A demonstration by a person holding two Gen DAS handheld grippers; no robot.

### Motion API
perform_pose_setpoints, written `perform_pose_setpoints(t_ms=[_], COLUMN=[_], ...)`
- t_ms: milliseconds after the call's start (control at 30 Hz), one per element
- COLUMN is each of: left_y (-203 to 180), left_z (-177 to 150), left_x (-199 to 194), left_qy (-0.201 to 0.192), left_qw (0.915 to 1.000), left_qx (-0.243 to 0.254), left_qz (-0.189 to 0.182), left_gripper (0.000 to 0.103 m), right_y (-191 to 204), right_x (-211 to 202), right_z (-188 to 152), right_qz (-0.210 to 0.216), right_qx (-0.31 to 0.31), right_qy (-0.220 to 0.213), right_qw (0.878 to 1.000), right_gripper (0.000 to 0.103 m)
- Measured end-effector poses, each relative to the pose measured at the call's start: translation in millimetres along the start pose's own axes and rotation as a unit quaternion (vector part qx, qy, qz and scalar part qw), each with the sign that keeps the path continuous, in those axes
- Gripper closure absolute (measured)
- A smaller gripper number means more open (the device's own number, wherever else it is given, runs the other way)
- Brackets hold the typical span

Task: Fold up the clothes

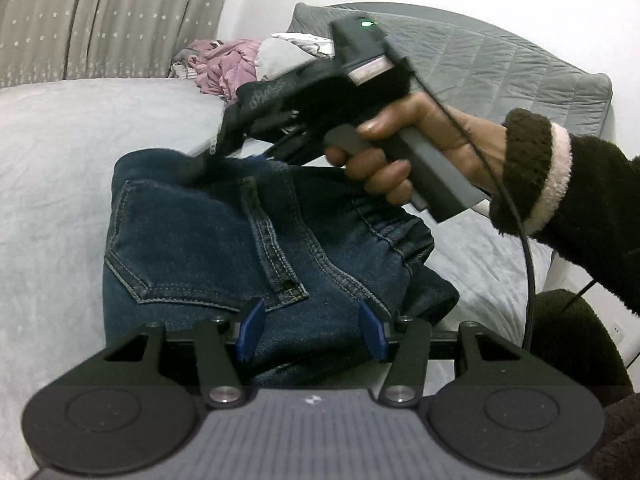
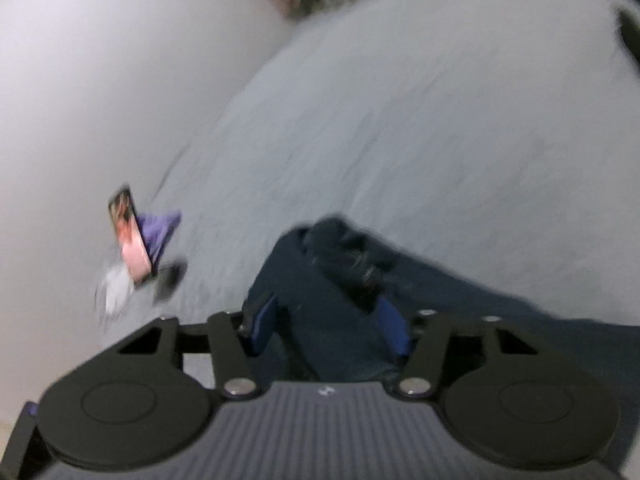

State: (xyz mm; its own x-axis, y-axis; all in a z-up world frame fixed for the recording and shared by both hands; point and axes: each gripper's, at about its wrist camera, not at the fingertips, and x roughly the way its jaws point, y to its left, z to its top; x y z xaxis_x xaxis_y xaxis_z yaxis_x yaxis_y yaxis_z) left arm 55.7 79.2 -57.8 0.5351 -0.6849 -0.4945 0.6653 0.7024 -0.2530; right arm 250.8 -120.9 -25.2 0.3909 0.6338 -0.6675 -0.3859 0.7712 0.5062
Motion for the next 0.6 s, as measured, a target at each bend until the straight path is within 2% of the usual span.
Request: perform_pose_setpoints(t_ms=[33, 100, 167, 200, 300, 367, 433, 467, 533, 600], left_y=[-1, -2, 1, 1, -1, 5, 14, 25, 36, 48], left_z=[0, 3, 3, 1, -2, 4, 10, 14, 16, 17], left_x=[-1, -4, 0, 3, 5, -9, -21, -36, -46, -54], left_qy=[-0.003, -0.012, -0.012, -0.008, -0.006, -0.019, -0.033, -0.055, -0.071, -0.083], left_qw=[1.0000, 0.9999, 0.9999, 0.9999, 1.0000, 0.9996, 0.9987, 0.9972, 0.9957, 0.9933], left_qx=[0.005, 0.007, -0.003, -0.001, 0.007, -0.009, -0.030, -0.049, -0.060, -0.080], left_qz=[0.000, -0.005, -0.010, -0.007, -0.003, -0.017, -0.023, -0.017, -0.004, 0.010], left_gripper=[0.051, 0.051, 0.051, 0.050, 0.051, 0.051, 0.051, 0.051, 0.051, 0.051], right_y=[8, 25, 38, 38, 25, 24, 20, 20, 25, 31], right_x=[-3, -9, -14, -11, 15, 21, 6, -6, -37, -53], right_z=[-1, -3, -1, 2, 5, 2, 0, -1, -8, -19], right_qz=[-0.013, -0.040, -0.070, -0.087, -0.119, -0.137, -0.132, -0.128, -0.121, -0.112], right_qx=[-0.021, -0.064, -0.102, -0.108, -0.098, -0.107, -0.086, -0.082, -0.088, -0.102], right_qy=[-0.015, -0.044, -0.082, -0.085, -0.046, -0.040, -0.067, -0.086, -0.127, -0.136], right_qw=[1.000, 0.996, 0.989, 0.987, 0.987, 0.984, 0.985, 0.985, 0.981, 0.979], right_gripper=[0.084, 0.089, 0.102, 0.102, 0.103, 0.090, 0.087, 0.083, 0.079, 0.076])
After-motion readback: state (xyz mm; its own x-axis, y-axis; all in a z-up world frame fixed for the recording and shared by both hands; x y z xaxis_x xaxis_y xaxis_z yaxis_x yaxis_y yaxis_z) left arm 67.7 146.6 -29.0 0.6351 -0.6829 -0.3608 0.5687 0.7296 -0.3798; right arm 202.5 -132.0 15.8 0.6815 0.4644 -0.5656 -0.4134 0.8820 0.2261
